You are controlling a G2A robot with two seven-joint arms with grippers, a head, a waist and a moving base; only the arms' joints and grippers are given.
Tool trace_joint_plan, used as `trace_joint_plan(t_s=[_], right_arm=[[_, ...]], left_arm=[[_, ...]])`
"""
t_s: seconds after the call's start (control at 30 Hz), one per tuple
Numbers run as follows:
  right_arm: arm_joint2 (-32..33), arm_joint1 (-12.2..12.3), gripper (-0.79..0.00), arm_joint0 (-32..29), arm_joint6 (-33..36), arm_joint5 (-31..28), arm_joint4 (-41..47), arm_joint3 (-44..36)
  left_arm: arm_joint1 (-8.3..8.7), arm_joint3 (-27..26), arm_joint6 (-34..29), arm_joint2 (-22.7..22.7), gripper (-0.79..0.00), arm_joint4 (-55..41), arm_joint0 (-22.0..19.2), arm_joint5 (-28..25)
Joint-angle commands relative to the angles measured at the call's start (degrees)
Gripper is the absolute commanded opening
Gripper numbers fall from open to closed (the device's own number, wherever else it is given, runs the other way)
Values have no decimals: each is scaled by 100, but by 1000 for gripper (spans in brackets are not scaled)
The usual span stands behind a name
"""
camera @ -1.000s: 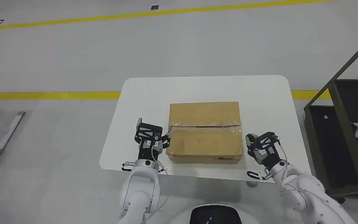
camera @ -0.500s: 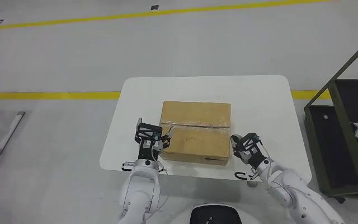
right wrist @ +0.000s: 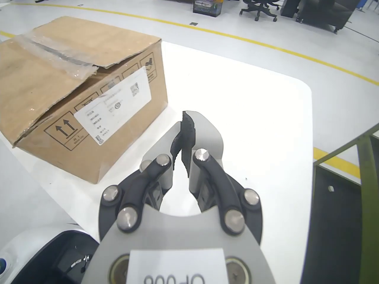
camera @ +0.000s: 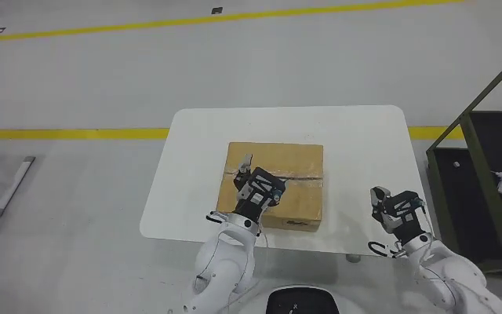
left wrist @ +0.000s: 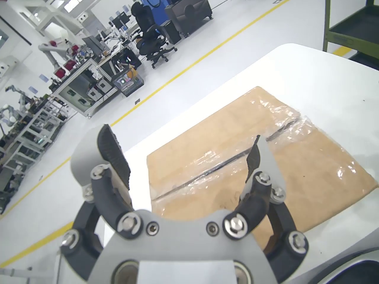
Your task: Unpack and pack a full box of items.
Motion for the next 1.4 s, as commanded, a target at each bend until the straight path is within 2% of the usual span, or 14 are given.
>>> trace_joint_plan(t_s=[0.0, 0.37, 0.47, 0.57, 0.67, 0.83, 1.0, 1.17, 1.37], right_arm=[[160, 15, -785, -150, -43, -66, -3, -64], [573, 20, -785, -611, -232, -195, 225, -366], [534, 1, -785, -603, -202, -295, 526, -225], [500, -4, -785, -579, -219, -299, 422, -140], [477, -9, -785, -573, -228, -269, 292, -105], [503, -20, -785, -622, -271, -254, 303, -116], [584, -27, -785, -734, -331, -238, 312, -172], [677, -34, -785, -840, -396, -225, 319, -201], [705, -46, -785, -864, -388, -230, 324, -190]], left_arm=[[-23, 159, 33, 152, 0, 261, -83, 124], [-23, 159, 33, 152, 0, 261, -83, 124], [-11, 218, 59, -66, 0, 199, -40, 173], [-17, 252, 200, -56, 0, 85, -152, -140], [-47, 458, 109, 187, 0, 181, -456, -703], [-212, 937, -324, 831, 0, 34, -990, -1059], [-410, 1574, -787, 1331, 0, -106, -1404, -980], [-544, 1980, -1144, 1484, 0, -266, -1623, -861], [-657, 2277, -1420, 1439, 0, -615, -1799, -759]])
